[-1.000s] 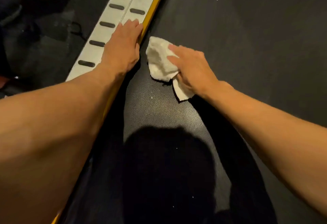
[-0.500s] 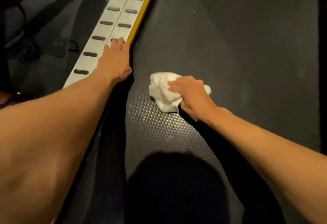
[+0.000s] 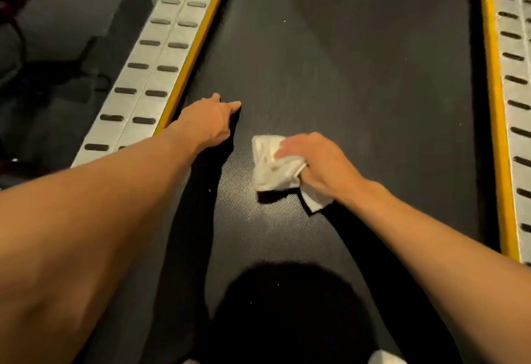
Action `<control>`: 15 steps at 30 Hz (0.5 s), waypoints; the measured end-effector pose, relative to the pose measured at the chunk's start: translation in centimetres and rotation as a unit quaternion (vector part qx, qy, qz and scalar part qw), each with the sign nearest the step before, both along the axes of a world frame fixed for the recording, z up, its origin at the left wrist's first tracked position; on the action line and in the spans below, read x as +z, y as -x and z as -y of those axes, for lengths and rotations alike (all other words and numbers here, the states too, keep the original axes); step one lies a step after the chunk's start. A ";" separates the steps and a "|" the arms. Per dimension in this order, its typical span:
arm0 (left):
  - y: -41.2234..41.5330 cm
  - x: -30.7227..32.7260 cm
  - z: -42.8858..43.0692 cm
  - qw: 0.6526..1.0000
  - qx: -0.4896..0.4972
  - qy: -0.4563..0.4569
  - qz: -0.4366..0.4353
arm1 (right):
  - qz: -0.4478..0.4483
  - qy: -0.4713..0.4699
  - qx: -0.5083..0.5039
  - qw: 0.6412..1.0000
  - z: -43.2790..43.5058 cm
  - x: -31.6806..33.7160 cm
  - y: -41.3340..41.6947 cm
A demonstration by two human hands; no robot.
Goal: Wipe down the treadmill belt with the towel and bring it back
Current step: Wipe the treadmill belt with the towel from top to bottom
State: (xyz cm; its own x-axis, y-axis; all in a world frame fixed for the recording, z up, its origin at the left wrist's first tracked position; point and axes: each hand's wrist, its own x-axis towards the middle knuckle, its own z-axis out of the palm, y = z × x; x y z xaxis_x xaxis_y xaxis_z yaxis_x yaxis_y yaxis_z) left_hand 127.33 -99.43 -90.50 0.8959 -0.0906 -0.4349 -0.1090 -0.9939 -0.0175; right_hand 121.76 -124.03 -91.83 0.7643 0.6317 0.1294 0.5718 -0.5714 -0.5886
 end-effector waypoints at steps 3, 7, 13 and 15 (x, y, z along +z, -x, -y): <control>0.2 -0.6 0.4 1.000 0.024 0.006 -0.012 | -0.012 0.053 -0.194 0.979 3.2 -0.5 -1.8; 1.0 -0.9 1.1 1.000 0.010 0.001 -0.019 | -0.066 0.078 -0.108 0.989 3.8 -0.1 2.4; 2.1 -0.3 4.3 0.994 -0.102 0.035 -0.001 | 0.030 -0.005 -0.214 0.976 6.5 0.6 1.7; 2.4 -0.6 5.6 0.989 -0.145 0.025 0.010 | 0.026 0.033 -0.266 0.963 8.6 0.5 0.4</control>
State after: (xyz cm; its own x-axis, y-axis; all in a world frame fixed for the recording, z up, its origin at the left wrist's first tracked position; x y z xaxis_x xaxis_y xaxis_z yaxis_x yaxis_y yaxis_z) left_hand 124.90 -104.99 -91.06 0.8375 -0.3663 -0.4055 -0.3902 -0.9204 0.0256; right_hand 121.39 -132.61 -91.30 0.9758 0.1603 0.1488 0.2151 -0.8265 -0.5202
